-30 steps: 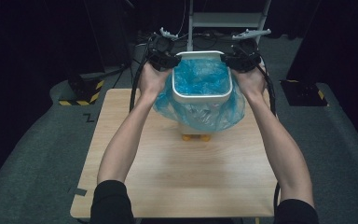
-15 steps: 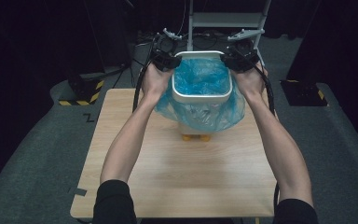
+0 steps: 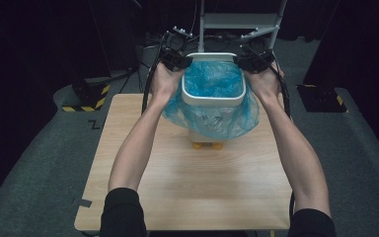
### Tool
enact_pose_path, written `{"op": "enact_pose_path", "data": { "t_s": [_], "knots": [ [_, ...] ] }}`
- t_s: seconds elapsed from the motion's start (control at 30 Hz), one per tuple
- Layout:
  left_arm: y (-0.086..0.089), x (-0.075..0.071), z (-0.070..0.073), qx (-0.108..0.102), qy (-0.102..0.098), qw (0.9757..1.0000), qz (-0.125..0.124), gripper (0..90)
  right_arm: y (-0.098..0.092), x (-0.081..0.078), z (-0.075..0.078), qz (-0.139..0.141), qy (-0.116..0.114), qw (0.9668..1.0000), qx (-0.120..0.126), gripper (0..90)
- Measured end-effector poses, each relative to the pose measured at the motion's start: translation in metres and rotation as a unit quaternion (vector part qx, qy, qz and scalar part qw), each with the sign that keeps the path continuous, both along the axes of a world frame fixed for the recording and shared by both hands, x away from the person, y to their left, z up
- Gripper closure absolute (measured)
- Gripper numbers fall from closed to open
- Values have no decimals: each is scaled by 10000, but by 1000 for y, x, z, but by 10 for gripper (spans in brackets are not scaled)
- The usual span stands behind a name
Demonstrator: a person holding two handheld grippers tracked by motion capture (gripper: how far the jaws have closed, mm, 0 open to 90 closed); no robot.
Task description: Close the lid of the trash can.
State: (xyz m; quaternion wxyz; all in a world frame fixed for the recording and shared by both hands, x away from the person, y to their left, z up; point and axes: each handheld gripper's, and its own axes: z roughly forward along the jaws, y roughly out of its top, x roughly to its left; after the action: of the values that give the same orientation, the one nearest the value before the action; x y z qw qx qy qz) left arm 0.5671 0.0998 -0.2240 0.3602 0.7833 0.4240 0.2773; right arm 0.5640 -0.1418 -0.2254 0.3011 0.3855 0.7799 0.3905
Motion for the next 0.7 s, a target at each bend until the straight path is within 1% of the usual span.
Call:
{"op": "enact_pose_path", "data": {
  "t_s": [0.1, 0.2, 0.33, 0.4, 0.7],
  "knots": [
    [1, 2, -2, -23, 35, 10000, -17, 791, -1, 2, -1, 12, 67, 10000, 44, 792],
    [1, 3, -3, -37, 29, 10000, -25, 789, -1, 4, -2, 23, 110, 9999, 73, 792],
    [2, 4, -3, -69, 37, 10000, -43, 786, -2, 6, -3, 37, 138, 9998, 114, 791],
    [3, 4, -3, -104, 62, 9999, -48, 784, -2, 6, -3, 37, 143, 9998, 113, 791],
    [3, 7, -5, -100, 77, 9999, -36, 789, 0, 7, -3, 21, 168, 9998, 81, 790]
  ]
}}
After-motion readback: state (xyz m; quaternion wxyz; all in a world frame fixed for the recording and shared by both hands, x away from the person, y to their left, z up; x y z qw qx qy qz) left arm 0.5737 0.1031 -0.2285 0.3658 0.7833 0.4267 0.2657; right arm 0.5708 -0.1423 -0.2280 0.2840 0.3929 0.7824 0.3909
